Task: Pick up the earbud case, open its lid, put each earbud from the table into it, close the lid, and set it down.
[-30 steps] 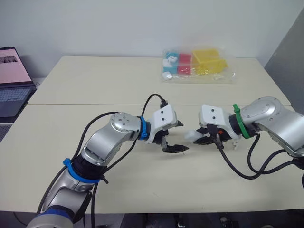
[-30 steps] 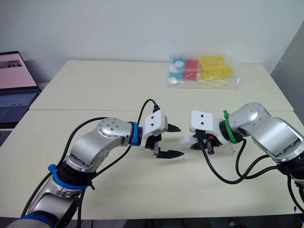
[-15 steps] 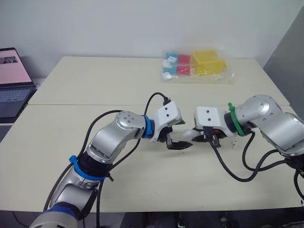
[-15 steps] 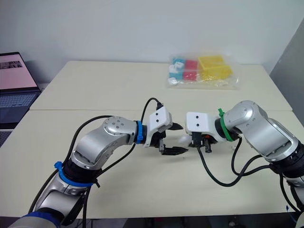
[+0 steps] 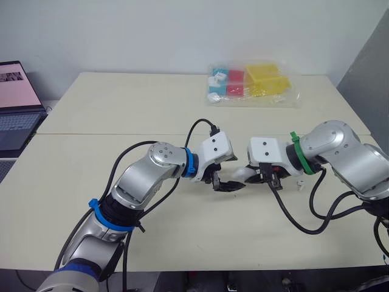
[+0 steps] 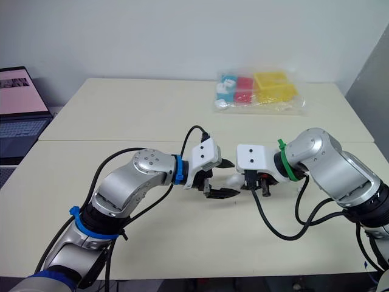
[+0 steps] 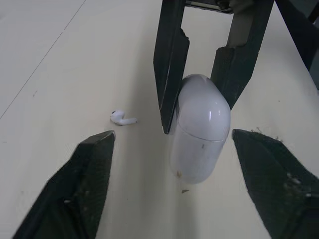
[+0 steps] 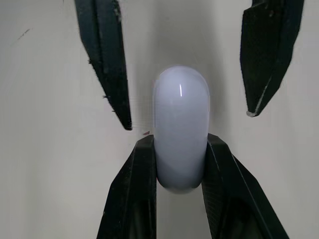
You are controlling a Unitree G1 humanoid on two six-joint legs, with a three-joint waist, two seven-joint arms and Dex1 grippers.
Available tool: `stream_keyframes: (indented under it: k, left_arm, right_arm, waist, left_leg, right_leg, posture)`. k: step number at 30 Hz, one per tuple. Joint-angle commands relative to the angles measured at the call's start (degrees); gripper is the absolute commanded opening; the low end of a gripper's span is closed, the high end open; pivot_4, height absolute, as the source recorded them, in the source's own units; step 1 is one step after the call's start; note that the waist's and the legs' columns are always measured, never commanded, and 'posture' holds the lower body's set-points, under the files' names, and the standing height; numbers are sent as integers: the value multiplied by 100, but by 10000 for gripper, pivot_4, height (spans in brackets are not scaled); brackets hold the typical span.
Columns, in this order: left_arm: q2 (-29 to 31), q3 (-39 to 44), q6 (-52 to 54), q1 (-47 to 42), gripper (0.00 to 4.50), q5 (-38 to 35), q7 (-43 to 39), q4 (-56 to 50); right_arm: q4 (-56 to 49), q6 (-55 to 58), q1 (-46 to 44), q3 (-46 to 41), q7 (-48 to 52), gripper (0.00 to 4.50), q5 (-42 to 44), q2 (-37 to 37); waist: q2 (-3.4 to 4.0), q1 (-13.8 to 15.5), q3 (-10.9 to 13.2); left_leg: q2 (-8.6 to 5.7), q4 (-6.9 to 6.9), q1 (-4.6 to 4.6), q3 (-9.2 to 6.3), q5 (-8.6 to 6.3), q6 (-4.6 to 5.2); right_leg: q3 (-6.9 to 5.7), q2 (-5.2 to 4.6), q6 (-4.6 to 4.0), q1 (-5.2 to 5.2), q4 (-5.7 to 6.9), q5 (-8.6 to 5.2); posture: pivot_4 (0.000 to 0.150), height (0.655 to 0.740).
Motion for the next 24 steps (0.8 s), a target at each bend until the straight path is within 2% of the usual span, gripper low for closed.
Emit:
stream_keyframes:
  k: [1, 7, 16, 23, 24]
  left_arm:
    - [25, 17, -54, -38, 27154, -77, -104, -157]
    - [11, -55, -111, 11, 8537, -5, -128, -151]
    - [51, -76, -253, 64, 8344, 91, -124, -145]
    - [180, -88, -564, 282, 7970, 233, -210, -134]
    - [202, -64, -575, 350, 7970, 225, -217, -118]
  right_arm:
    - [-143, -25, -65, -229, 37, 7866, -21, 14]
    - [-116, -85, -41, -260, 59, 7866, -45, 39]
    - [-80, -36, 3, -390, -6, 7866, 7, 174]
    - [-103, 65, 210, -631, 114, 31974, 110, -51]
    - [-77, 208, 260, -765, 69, 36466, 190, -57]
  waist:
    - [0, 0, 0]
    - [0, 0, 0]
    - [0, -1, 0]
    - [0, 0, 0]
    - [0, 1, 0]
  left_leg:
    - [0, 0, 0, 0, 0, 0]
    - [0, 1, 0, 0, 0, 0]
    - [0, 2, 1, 0, 0, 0]
    - [0, 4, 3, 0, 0, 0]
    - [0, 4, 3, 0, 0, 0]
  right_leg:
    - [0, 0, 0, 0, 0, 0]
    - [1, 0, 0, 0, -1, 0]
    - [1, 0, 0, 0, 5, 0]
    - [1, -1, 0, -1, 13, 0]
    - [2, -1, 0, -2, 15, 0]
  posture:
    - [1500, 7400]
    - [1500, 7400]
    - [1500, 7400]
    - [1500, 7400]
    - [1500, 7400]
